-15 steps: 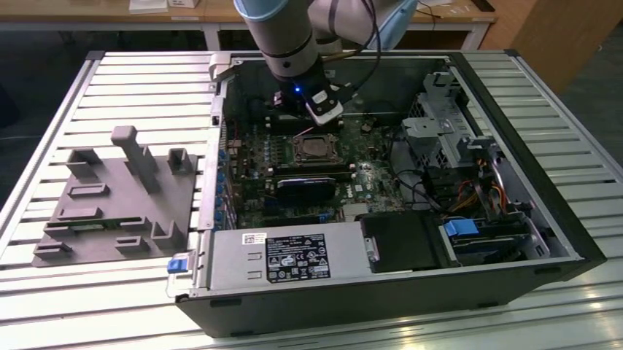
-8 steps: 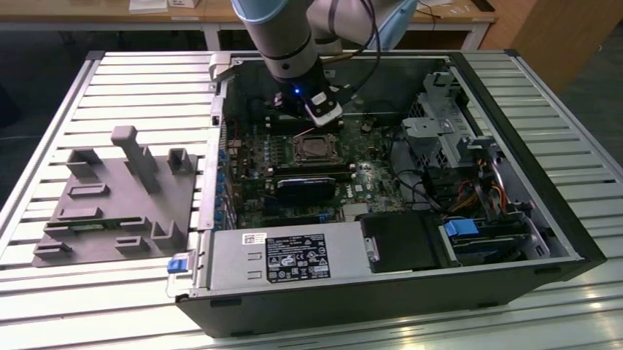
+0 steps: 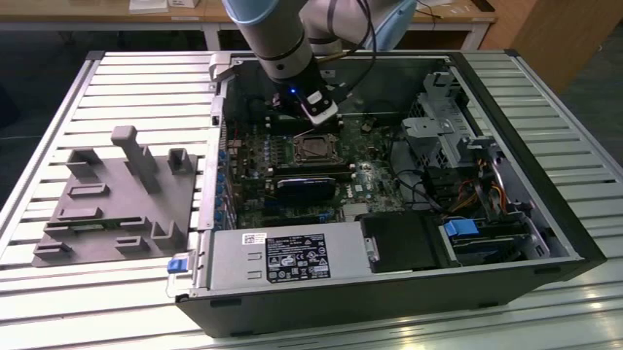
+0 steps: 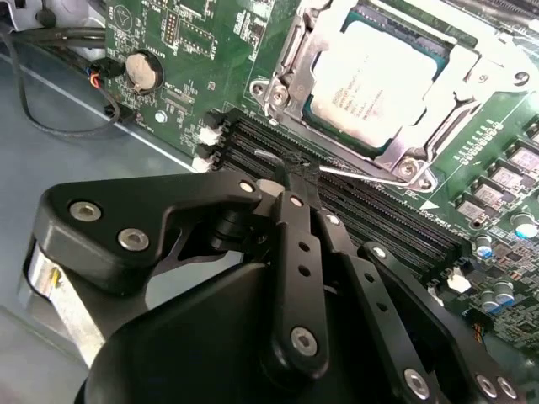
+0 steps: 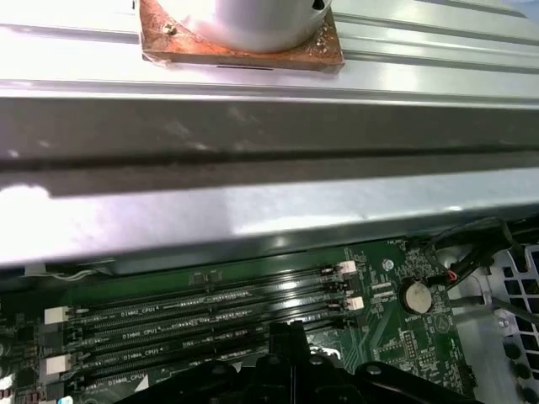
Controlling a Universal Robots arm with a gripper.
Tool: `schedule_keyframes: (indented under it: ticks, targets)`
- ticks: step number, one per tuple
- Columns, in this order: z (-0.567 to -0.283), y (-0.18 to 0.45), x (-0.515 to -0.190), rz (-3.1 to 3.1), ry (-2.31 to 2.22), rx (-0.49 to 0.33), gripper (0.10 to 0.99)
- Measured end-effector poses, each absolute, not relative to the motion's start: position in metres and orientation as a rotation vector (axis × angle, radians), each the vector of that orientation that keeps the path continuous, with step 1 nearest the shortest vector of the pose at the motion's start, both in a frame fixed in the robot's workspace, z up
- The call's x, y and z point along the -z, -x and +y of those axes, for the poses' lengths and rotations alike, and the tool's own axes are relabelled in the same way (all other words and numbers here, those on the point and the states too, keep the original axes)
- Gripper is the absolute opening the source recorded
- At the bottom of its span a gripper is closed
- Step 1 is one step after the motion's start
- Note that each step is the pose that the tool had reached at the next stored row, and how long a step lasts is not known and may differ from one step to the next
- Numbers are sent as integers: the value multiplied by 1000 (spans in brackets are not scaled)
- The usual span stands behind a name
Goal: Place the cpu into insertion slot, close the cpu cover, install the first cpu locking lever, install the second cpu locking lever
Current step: 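Install the first cpu locking lever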
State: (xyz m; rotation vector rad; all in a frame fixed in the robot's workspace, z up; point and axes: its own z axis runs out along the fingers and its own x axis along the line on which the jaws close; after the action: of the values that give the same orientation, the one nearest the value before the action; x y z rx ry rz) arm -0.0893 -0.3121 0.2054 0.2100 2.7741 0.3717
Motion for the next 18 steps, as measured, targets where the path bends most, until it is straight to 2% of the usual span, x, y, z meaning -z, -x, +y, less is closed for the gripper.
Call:
schedule_keyframes:
  ticks: [18]
  targets:
    - [-306, 92, -197, 2749, -266, -321, 102]
